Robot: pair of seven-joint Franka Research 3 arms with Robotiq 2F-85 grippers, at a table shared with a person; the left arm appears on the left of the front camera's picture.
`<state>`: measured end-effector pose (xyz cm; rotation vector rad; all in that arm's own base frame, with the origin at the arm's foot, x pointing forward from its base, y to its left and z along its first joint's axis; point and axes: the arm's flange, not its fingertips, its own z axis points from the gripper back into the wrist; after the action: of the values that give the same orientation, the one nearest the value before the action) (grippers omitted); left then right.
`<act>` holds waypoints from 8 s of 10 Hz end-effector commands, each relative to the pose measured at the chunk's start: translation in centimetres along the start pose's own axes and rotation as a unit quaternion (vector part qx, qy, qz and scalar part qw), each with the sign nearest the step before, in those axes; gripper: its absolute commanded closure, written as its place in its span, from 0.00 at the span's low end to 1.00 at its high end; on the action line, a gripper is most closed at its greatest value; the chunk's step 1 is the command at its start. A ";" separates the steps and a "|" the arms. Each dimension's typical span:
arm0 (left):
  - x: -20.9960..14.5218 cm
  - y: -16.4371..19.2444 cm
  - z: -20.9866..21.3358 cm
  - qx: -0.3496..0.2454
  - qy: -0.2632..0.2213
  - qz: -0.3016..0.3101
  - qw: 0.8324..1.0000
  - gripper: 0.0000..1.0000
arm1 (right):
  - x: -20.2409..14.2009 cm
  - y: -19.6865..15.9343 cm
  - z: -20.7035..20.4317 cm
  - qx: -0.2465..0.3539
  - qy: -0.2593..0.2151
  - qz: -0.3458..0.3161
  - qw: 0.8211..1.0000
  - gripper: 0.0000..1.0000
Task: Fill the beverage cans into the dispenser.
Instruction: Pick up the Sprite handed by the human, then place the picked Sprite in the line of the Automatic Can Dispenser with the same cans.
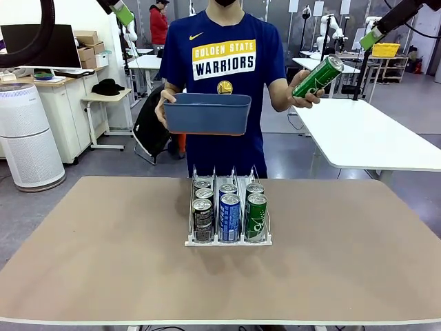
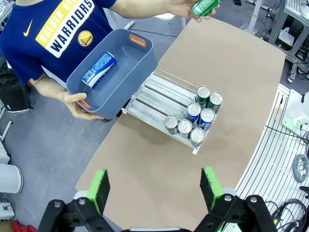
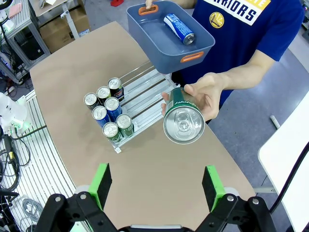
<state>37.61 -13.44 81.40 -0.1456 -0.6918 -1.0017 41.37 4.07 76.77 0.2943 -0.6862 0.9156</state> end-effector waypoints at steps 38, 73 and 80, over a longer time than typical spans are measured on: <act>-0.1 -0.1 0.0 0.002 0.001 -0.001 1.000 0.00 | 0.6 -4.2 -10.7 0.015 0.026 -0.089 0.996 1.00; -0.1 -0.1 0.0 0.002 0.001 -0.001 1.000 0.00 | 0.2 -1.1 -8.3 0.040 0.029 -0.074 0.996 0.42; -0.1 -0.1 0.0 0.002 0.001 -0.001 1.000 0.00 | -5.5 7.9 -7.6 0.050 0.105 -0.159 0.980 0.42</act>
<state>37.60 -13.47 81.38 -0.1458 -0.6915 -1.0024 36.21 8.50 68.09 0.4061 -0.4127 0.6958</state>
